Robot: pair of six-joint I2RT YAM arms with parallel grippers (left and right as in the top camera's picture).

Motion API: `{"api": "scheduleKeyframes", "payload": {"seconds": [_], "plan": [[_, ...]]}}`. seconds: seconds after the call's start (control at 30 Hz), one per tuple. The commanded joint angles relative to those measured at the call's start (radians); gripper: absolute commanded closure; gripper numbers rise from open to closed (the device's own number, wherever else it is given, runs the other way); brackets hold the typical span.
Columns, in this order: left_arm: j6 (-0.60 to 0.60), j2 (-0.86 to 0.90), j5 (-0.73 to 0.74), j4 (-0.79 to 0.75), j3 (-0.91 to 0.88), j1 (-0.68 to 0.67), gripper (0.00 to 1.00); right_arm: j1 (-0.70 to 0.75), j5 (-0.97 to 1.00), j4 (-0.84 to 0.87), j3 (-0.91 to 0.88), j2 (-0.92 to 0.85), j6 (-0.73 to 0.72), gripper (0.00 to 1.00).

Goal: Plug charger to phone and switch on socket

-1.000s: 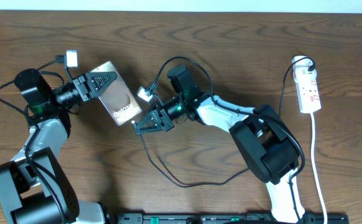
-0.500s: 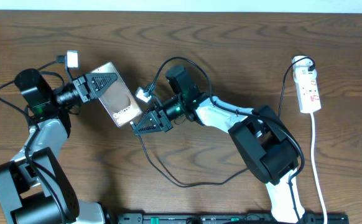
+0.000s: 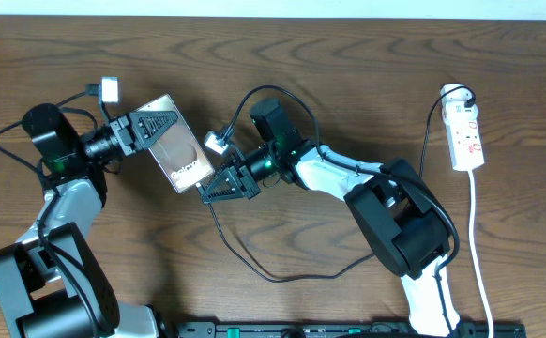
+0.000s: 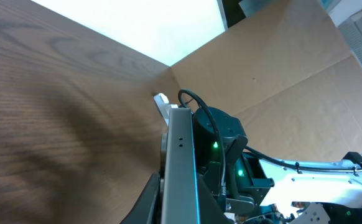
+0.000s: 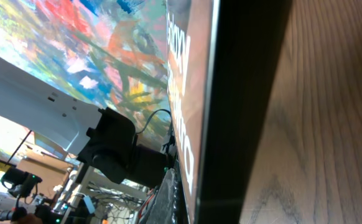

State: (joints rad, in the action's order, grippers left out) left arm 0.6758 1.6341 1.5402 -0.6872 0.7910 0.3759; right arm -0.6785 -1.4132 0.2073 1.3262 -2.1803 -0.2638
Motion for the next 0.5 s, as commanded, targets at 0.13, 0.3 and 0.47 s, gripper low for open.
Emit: {"api": "scheduleKeyframes", "payload": {"seconds": [0.13,0.3,0.47], "plan": [[-0.01,-0.02,0.031,-0.003,-0.002,-0.002,0.92,-0.003,-0.006,0.018,0.001,0.003,-0.013,0.99],[-0.01,-0.02,0.031,0.005,-0.002,-0.002,0.93,-0.003,0.001,0.021,0.001,0.003,-0.013,0.99],[-0.01,-0.02,0.031,0.006,-0.002,-0.002,0.93,-0.003,0.016,0.021,0.001,0.003,-0.021,0.99]]}}
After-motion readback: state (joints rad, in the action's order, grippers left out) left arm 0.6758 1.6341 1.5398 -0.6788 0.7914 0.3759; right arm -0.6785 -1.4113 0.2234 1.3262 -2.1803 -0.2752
